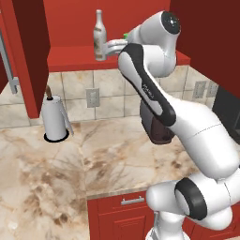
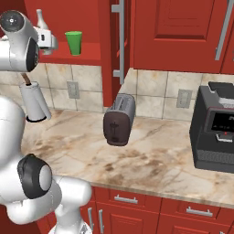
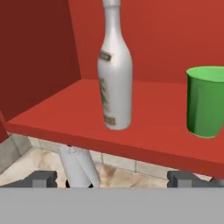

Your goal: Open the cabinet directly in front. Then move the liquor and the cup to the dining counter with the candle on it.

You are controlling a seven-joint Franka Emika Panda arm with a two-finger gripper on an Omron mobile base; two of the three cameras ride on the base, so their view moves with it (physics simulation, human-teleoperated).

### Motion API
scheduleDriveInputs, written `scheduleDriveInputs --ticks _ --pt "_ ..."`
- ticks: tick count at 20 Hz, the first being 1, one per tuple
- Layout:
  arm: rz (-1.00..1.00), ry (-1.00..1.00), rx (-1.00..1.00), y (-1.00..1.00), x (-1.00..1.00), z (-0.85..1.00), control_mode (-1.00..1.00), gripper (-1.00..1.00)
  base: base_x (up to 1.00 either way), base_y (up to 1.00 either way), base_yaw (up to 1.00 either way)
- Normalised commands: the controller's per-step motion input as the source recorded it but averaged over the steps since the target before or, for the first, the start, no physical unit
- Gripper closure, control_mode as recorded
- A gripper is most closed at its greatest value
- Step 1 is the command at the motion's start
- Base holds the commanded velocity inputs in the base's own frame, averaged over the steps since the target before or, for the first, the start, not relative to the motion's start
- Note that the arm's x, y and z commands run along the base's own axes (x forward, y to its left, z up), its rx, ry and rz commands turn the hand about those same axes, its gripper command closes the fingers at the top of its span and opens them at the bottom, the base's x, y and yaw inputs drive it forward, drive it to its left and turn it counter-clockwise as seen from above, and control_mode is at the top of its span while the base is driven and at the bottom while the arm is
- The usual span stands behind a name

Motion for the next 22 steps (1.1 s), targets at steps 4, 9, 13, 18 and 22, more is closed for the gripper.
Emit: scheduleDriveInputs --ticks 4,9,13,18,22 --pt "-0.09 0.00 0.00 0.23 0.88 0.17 -1.00 -1.00 0.00 0.00 0.00" --pt "-0.08 -0.01 0.00 0.29 0.83 0.11 -1.00 -1.00 0.00 0.00 0.00" --pt "-0.02 0.01 0.00 0.13 0.57 0.00 -1.00 -1.00 0.00 0.00 0.00" --pt "0.00 0.02 0.00 0.13 0.30 0.00 -1.00 -1.00 0.00 0.00 0.00" --pt "0.00 0.01 0.00 0.18 0.41 0.00 -1.00 -1.00 0.00 0.00 0.00"
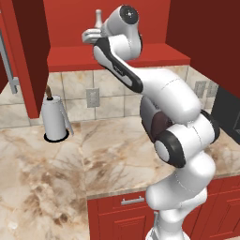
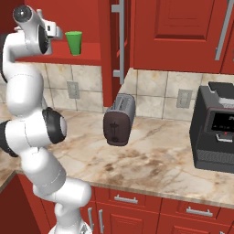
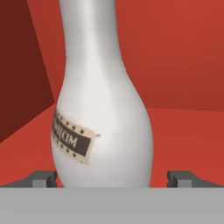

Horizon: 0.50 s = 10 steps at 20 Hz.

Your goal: Open the cabinet directly in front. Then move the liquor and the cup to the dining counter with the candle on it.

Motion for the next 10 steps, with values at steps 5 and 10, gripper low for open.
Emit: scheduleDriveInputs --ticks 5,10 --pt "-0.01 0.00 0.00 0.00 0.22 0.00 -1.00 -1.00 0.00 0.00 0.00" --pt "0.00 0.00 0.00 0.01 0.18 0.00 -1.00 1.00 0.00 0.00 0.00"
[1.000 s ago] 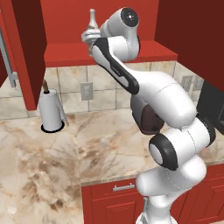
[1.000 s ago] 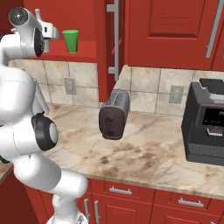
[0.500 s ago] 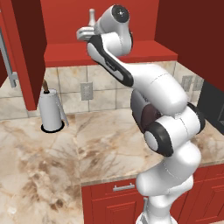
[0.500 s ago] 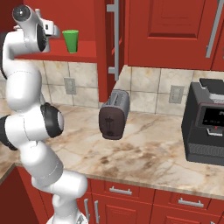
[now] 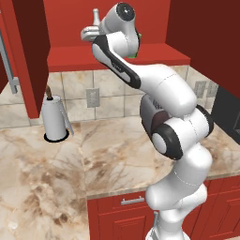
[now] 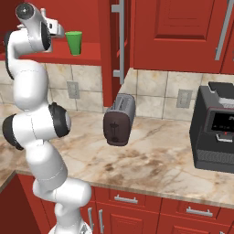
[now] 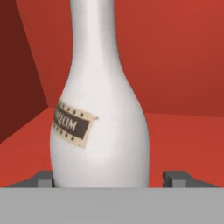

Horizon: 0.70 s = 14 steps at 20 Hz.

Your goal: Open the cabinet directly in front. Then move the liquor and the cup to the dining counter with the candle on it.

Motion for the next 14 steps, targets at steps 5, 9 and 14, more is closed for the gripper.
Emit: scheduleDriveInputs --ticks 5,9,14 --pt "0.00 0.00 0.00 0.00 0.02 0.00 -1.00 1.00 0.00 0.00 0.00" --pt "0.00 0.00 0.00 0.00 0.00 0.00 -1.00 1.00 0.00 0.00 0.00" --pt "0.00 0.01 0.00 0.00 -0.32 0.00 -1.00 1.00 0.00 0.00 0.00"
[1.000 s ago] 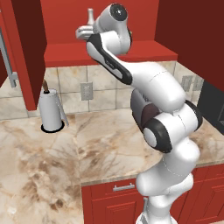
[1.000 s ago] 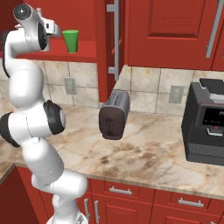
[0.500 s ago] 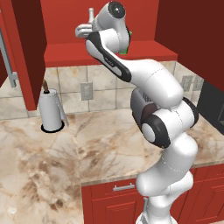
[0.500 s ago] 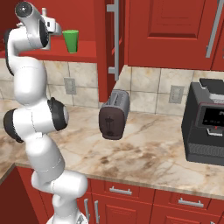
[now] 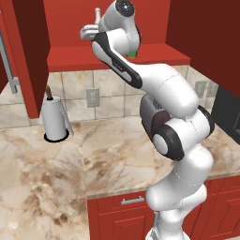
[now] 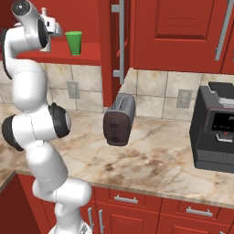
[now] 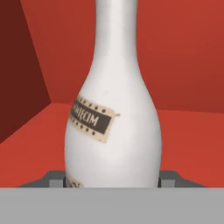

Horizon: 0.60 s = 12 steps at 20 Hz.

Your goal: Open the cabinet directly in front. Then move the liquor and the cup to the dining counter with the candle on it.

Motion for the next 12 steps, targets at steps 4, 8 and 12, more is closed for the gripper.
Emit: scheduleDriveInputs --ticks 4,8,12 --pt "0.00 0.00 0.00 0.00 -0.55 0.02 -1.00 1.00 0.00 0.00 0.00" --pt "-0.02 0.05 0.02 0.00 -0.81 0.00 -1.00 1.00 0.00 0.00 0.00" --pt "-0.04 0.09 0.02 0.00 -1.00 -0.11 -1.00 1.00 0.00 0.00 0.00"
